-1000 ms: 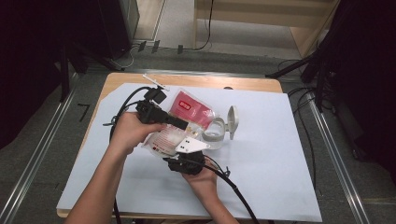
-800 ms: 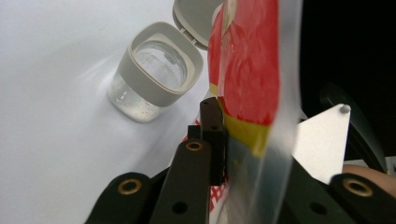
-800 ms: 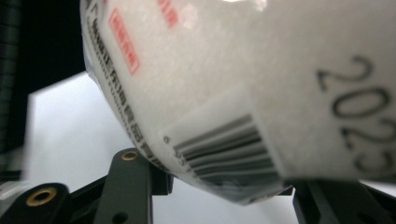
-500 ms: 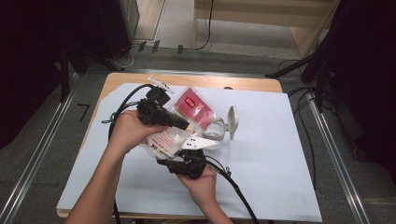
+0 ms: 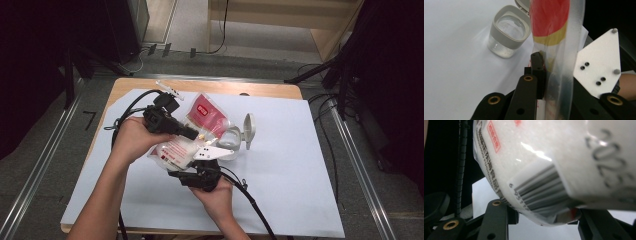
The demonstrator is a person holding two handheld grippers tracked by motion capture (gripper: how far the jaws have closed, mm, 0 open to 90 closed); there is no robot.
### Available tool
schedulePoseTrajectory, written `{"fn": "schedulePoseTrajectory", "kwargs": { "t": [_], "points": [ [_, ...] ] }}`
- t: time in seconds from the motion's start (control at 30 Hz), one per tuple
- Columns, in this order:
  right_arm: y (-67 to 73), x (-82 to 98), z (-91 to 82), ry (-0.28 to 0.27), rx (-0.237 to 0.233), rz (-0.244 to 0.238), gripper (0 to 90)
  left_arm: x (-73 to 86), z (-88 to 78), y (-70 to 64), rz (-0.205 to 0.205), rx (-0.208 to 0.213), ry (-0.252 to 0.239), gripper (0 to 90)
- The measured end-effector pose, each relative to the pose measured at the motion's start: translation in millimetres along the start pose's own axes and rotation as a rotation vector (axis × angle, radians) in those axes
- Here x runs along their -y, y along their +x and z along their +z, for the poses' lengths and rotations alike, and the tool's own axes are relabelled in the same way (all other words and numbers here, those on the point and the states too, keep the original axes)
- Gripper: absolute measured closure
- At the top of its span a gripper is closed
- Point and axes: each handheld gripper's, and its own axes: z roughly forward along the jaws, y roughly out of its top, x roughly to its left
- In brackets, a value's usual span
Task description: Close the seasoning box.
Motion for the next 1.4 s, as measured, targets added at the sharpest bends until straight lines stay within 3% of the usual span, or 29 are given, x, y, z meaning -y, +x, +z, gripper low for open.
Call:
{"fn": "schedulePoseTrajectory", "kwargs": {
  "t": [0.1,0.3,0.4,0.5,0.67,0.8,0.9,1.03,1.17,1.27,1.4],
  "points": [
    [3.5,-3.1,0.9,0.022,0.033,-0.023,56.3,-1.0,2.6,0.8,-0.051,0.015,-0.011,90.0],
    [12.5,-6.0,5.0,0.046,0.092,-0.03,51.8,-0.8,3.1,4.8,-0.122,-0.004,-0.023,90.0],
    [13.5,-7.1,6.0,0.051,0.115,-0.011,58.5,-0.1,3.2,5.7,-0.135,0.0,-0.027,89.1],
    [11.3,-6.6,4.7,0.044,0.099,0.01,60.0,-1.1,3.6,4.8,-0.136,0.01,-0.037,86.8],
    [6.7,-3.6,2.8,0.002,0.018,0.099,60.6,-1.6,2.2,4.8,-0.165,0.029,-0.074,80.5],
    [4.7,-1.5,1.3,-0.018,-0.019,0.135,60.7,-2.7,1.6,-1.1,-0.131,0.003,-0.057,78.4],
    [1.3,1.6,0.4,-0.056,-0.086,0.185,60.7,-2.4,1.1,-6.5,-0.059,-0.042,-0.011,76.4],
    [2.4,3.3,1.0,-0.06,-0.098,0.187,60.7,-1.5,1.7,-13.6,0.015,-0.102,0.035,77.6],
    [5.2,1.5,1.5,-0.038,-0.075,0.161,60.1,-1.9,4.8,-14.5,0.018,-0.117,0.054,86.7],
    [9.0,-2.3,4.3,0.006,-0.039,0.108,56.4,-4.0,6.8,-15.3,-0.022,-0.127,0.057,89.2],
    [13.4,-6.1,4.9,0.027,0.017,0.053,53.4,-5.0,4.7,-13.6,-0.085,-0.12,0.022,89.0]
  ]
}}
